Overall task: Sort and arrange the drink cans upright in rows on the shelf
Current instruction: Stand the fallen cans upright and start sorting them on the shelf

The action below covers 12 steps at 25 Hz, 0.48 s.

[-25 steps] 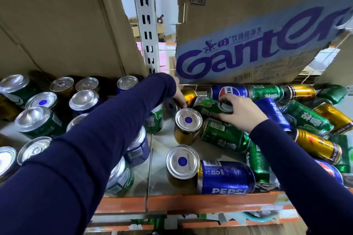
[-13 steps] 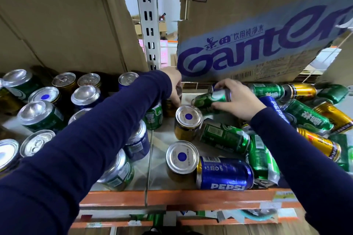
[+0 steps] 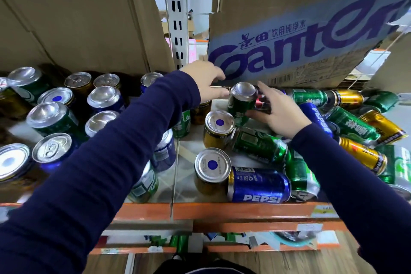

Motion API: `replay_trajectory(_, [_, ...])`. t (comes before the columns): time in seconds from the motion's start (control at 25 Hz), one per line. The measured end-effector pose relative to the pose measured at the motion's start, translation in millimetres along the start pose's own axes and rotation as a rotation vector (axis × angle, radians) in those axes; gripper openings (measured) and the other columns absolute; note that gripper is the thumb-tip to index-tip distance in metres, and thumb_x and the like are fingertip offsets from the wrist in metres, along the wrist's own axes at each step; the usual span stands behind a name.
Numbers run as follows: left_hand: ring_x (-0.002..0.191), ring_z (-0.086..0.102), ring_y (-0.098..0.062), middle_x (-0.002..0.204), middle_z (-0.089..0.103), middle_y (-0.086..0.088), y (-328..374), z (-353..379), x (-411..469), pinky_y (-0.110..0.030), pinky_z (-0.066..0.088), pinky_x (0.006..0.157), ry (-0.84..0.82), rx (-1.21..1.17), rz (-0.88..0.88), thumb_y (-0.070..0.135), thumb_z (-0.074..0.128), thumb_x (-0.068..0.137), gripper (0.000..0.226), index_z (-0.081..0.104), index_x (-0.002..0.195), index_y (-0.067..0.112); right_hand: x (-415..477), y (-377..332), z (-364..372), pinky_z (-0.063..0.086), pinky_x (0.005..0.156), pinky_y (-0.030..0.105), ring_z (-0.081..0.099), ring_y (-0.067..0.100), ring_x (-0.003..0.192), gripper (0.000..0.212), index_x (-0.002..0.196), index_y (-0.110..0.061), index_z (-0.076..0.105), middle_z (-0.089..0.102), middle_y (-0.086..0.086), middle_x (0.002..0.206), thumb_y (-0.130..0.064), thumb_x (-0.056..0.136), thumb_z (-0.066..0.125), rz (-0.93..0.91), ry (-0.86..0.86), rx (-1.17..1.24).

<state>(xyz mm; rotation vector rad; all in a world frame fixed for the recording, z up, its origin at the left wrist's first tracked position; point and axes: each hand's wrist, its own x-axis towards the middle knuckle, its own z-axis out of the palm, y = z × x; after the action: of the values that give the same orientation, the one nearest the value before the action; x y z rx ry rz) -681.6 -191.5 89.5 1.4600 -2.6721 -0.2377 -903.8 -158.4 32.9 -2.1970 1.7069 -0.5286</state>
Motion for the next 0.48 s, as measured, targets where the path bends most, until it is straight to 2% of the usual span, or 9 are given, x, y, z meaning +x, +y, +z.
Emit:
replay_trajectory(0.08, [0.109,0.054,-0.024,0.119,0.060,-0.009,12,2,-16,-0.034,0.042,0.093,0.086,-0.051,0.058,0.044,0.052,0.091,0.047,0.056,0.125,0.012,-26,9,-9,0.038,0.102,0.034,0.051,0.025,0.122,0.084,0.142,-0.016,0.031,0.052,0.011,0.135,-0.051,0.076,0.068,0.024,-0.021,0.077])
replay_trajectory(0.16, [0.099,0.056,-0.022,0.107,0.063,-0.006,27,8,-32,-0.033,0.043,0.087,0.154,-0.114,0.123,0.045,0.053,0.088,0.044,0.062,0.117,0.013,-50,16,-16,0.046,0.095,0.036,0.058,0.023,0.111,0.082,0.134,-0.021,0.036,0.059,0.007,0.123,-0.058,0.068,0.068,-0.017,-0.138,0.084])
replay_trajectory(0.28, [0.095,0.057,-0.018,0.103,0.064,-0.002,51,27,-54,-0.032,0.045,0.083,0.115,-0.149,0.186,0.045,0.054,0.088,0.041,0.063,0.114,0.015,-64,28,-13,0.037,0.097,0.028,0.054,0.020,0.116,0.073,0.132,-0.022,0.045,0.057,0.001,0.127,-0.050,0.071,0.075,-0.173,-0.301,-0.186])
replay_trajectory(0.4, [0.100,0.058,-0.020,0.108,0.064,-0.001,70,49,-69,-0.037,0.046,0.086,-0.015,-0.053,0.208,0.052,0.052,0.087,0.045,0.061,0.116,0.019,-65,35,-2,0.020,0.114,0.039,0.046,0.020,0.125,0.083,0.140,-0.029,0.034,0.053,-0.001,0.133,-0.047,0.070,0.077,-0.211,-0.292,-0.317])
replay_trajectory(0.48, [0.103,0.057,-0.020,0.112,0.063,0.000,77,57,-76,-0.037,0.047,0.088,-0.094,-0.008,0.197,0.059,0.054,0.083,0.054,0.059,0.119,0.019,-66,37,2,0.018,0.115,0.041,0.041,0.021,0.128,0.086,0.143,-0.029,0.031,0.050,0.001,0.135,-0.044,0.071,0.076,-0.192,-0.278,-0.360])
